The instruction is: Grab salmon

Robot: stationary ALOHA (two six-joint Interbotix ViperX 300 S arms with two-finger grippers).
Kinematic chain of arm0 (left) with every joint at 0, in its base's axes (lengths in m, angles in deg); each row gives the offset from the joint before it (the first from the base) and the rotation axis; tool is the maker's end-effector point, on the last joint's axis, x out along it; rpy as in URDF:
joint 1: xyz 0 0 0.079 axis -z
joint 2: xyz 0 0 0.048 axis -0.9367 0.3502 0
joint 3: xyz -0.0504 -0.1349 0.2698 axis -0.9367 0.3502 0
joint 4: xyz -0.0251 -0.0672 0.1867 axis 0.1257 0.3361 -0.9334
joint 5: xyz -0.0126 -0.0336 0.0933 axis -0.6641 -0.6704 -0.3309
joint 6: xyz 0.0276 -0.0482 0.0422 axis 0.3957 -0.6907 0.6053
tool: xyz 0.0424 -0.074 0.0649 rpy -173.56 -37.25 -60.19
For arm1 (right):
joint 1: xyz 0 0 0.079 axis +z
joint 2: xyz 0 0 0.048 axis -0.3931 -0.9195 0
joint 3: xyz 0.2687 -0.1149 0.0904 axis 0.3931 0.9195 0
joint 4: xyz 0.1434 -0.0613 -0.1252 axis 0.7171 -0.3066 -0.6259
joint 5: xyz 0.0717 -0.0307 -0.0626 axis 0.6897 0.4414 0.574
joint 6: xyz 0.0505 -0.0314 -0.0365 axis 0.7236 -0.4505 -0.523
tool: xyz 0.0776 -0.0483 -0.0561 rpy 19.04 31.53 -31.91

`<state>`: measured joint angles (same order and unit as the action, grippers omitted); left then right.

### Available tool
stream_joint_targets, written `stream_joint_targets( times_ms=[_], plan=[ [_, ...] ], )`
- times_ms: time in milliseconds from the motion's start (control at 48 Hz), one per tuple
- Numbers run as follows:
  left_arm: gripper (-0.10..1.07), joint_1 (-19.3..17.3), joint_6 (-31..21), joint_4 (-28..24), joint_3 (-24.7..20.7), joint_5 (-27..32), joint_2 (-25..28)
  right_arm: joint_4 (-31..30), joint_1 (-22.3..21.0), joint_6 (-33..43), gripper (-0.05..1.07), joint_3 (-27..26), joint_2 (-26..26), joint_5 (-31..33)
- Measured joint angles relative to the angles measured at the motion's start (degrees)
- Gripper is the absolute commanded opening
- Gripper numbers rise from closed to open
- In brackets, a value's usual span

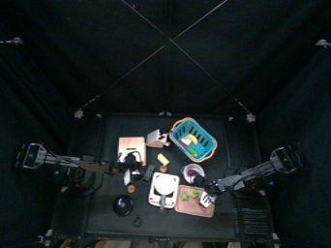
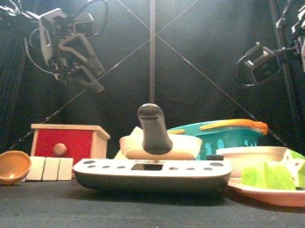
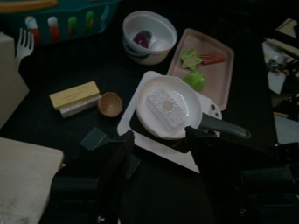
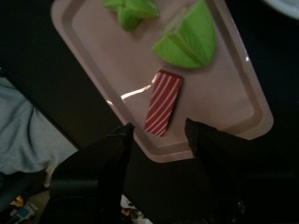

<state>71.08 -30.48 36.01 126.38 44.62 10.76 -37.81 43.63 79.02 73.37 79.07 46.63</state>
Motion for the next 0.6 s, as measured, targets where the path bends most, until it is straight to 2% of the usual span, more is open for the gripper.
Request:
stream_joint_targets(
  times_ms=[167, 458, 604],
  plan=[
    [0.87, -0.53, 0.00, -1.41, 1.32, -0.88, -1.05, -3.87, 1.93, 9.23, 0.85, -2.29, -3.34, 3.96],
    [0.87, -0.88, 0.18, -4.13, 3.16, -2.37, -1.05, -19.07, 7.73, 28.83, 0.85, -6.94, -9.76, 5.98],
    [0.87, -0.79, 0.09, -3.96, 5.80, -4.66, -1.14, -21.01, 9.40, 33.40, 0.85, -7.21, -11.87, 6.33]
  ],
)
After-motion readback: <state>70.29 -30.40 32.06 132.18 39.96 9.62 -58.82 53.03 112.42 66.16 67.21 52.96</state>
